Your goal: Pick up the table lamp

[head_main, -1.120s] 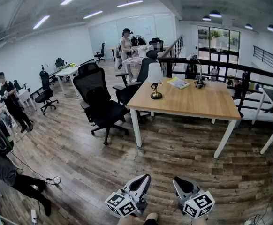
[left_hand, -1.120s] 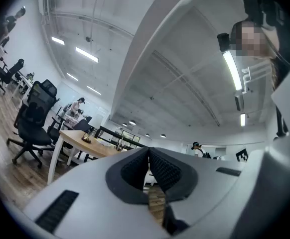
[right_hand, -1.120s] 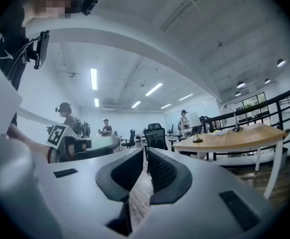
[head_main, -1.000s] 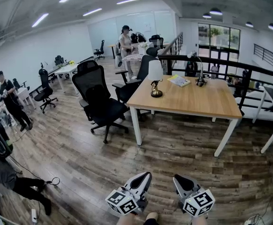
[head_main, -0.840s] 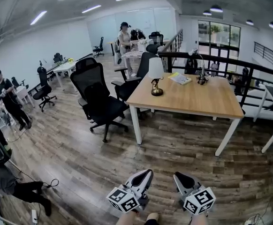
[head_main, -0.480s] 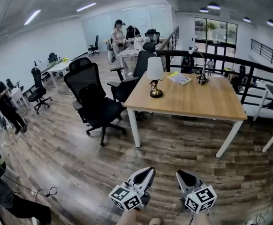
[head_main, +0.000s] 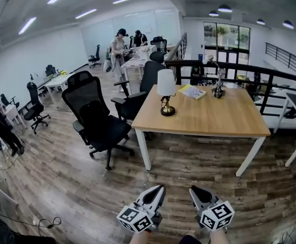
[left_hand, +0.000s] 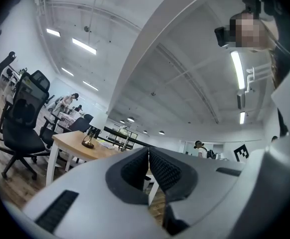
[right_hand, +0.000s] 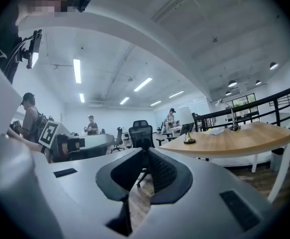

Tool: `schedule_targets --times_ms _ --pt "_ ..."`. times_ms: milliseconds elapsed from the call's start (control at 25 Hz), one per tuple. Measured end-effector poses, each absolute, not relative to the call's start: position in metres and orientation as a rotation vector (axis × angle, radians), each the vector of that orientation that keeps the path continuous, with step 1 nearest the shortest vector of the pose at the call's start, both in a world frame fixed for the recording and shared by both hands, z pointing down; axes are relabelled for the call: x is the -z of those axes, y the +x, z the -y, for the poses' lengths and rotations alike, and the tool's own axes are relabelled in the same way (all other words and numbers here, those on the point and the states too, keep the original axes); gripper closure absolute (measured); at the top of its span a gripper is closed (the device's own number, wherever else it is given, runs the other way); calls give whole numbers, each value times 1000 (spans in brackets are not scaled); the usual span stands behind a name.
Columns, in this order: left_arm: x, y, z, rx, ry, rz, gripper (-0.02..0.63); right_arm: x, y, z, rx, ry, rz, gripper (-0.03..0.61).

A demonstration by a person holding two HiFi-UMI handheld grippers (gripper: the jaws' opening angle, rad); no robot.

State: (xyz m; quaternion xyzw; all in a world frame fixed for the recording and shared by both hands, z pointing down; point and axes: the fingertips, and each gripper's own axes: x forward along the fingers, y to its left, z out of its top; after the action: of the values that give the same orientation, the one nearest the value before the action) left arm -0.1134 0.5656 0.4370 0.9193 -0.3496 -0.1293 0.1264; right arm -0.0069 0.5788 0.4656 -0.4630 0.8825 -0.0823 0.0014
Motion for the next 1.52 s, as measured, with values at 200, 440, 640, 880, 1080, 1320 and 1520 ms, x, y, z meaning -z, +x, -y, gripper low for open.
schedule_targets --times_ms 200,440,640,880,1080,1320,1520 --pt "-442 -117 -535 368 2666 1013 601 -465 -16 -543 253 -1420 -2797 525" --pt "-445 -118 -477 365 2650 1061 601 -471 -18 -479 261 -1371 -2847 525" --pt "-442 -109 -418 357 2639 1079 601 -471 -14 -418 275 -1331 -2876 525" --pt "-437 -94 -354 356 2639 1089 601 -469 2 -352 280 -1306 -2863 525" --pt "-438 -79 -307 352 2640 1078 601 -473 12 -306 282 -1298 -2868 525" --pt "-452 -65 -263 351 2620 1080 601 -487 25 -260 312 -1288 -2879 525" --pt "-459 -54 -241 334 2609 1073 601 -495 30 -237 343 -1277 -2874 525"
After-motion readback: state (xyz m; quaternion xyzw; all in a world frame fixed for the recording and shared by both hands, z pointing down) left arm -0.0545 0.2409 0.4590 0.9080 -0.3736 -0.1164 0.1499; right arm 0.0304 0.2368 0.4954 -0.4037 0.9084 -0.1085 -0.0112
